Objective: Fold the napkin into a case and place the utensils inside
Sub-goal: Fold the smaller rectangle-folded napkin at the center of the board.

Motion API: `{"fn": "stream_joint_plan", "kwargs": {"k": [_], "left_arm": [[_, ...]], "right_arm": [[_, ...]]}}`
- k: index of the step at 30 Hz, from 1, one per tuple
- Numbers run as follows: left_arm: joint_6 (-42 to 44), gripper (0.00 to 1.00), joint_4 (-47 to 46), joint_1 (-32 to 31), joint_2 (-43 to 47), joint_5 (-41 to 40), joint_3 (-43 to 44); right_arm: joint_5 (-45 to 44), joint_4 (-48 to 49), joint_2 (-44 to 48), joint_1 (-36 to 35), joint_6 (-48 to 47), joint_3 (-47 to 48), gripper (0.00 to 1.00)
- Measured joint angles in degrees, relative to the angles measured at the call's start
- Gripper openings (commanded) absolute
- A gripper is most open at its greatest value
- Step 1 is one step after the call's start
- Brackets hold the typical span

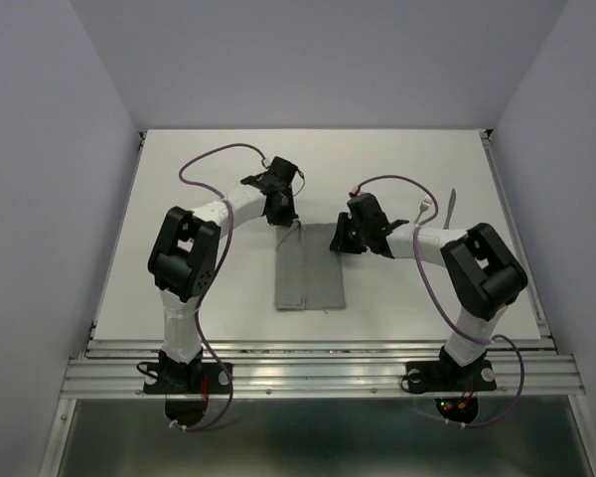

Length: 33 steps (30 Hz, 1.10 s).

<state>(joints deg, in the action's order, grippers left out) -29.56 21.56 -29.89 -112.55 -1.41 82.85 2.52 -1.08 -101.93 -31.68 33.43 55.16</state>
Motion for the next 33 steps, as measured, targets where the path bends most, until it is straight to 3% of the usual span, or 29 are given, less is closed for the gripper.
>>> {"fn": "stream_joint_plan", "kwargs": {"k": [5,16,19,22,25,29,33], "left_arm": [[0.00,0.00,-1.22,0.00,-2.16,1.44,0.00],[-0.02,0.00,-1.66,0.02,-3.58,2.47,0.00],[-0.11,0.00,-1.79,0.09,-3.61,2.49,0.00],[-0.15,0.00,-2.08,0.39,-3.69,2.49,0.00],[-0.57,0.00,-2.27,0.68,-3.80,2.54,0.00],[-1.27,0.00,-2.95,0.79,-3.82,2.54,-0.46],[-1.97,0.00,-3.91,0.79,-3.72,2.78,-1.03]], "right_arm": [[-0.44,-0.98,0.33,0.52,0.07,0.59,0.48],[-1.07,-1.75,-6.49,1.64,-0.20,9.55,0.46],[-1.03,-1.57,-8.20,1.64,-0.22,11.47,0.41],[-1.03,-1.42,-9.51,1.73,-0.35,12.94,0.21],[-0.33,-1.51,-10.51,1.97,-0.74,13.73,0.08],[0.44,-2.03,-10.88,2.10,-1.70,14.78,0.01],[0.31,-3.32,-10.88,2.05,-2.80,15.63,0.01]]}}
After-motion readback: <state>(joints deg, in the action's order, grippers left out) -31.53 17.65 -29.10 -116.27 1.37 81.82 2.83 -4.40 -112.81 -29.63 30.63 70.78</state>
